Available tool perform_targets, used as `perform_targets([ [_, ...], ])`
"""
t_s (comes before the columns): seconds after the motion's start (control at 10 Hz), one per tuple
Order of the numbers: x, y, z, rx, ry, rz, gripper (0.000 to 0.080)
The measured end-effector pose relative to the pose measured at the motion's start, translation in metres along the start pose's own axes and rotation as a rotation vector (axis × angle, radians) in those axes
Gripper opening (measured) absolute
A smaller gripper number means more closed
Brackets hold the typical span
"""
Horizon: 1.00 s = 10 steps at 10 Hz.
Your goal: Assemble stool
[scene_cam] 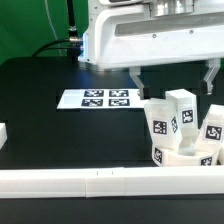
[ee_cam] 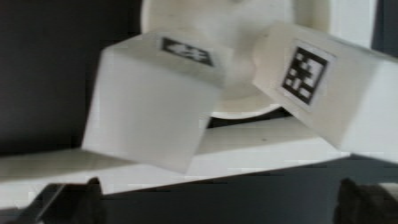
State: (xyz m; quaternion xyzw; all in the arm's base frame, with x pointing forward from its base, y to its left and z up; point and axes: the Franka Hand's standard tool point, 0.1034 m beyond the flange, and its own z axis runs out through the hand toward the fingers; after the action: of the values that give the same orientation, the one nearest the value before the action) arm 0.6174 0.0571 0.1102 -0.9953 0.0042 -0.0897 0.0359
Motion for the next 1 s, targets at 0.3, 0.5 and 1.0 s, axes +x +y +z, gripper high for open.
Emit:
perform_targets([
  [0.3, 0.000, 0.004, 0.000, -0.012, -0.001, -0.120, 0.0649],
  [0.5, -0.002, 0.008, 0.002, -0.024, -0.010, -0.268, 0.0649],
  [1.0, -0.008, 0.008, 0.011, -0.032, -0.042, -0.612, 0.0649],
])
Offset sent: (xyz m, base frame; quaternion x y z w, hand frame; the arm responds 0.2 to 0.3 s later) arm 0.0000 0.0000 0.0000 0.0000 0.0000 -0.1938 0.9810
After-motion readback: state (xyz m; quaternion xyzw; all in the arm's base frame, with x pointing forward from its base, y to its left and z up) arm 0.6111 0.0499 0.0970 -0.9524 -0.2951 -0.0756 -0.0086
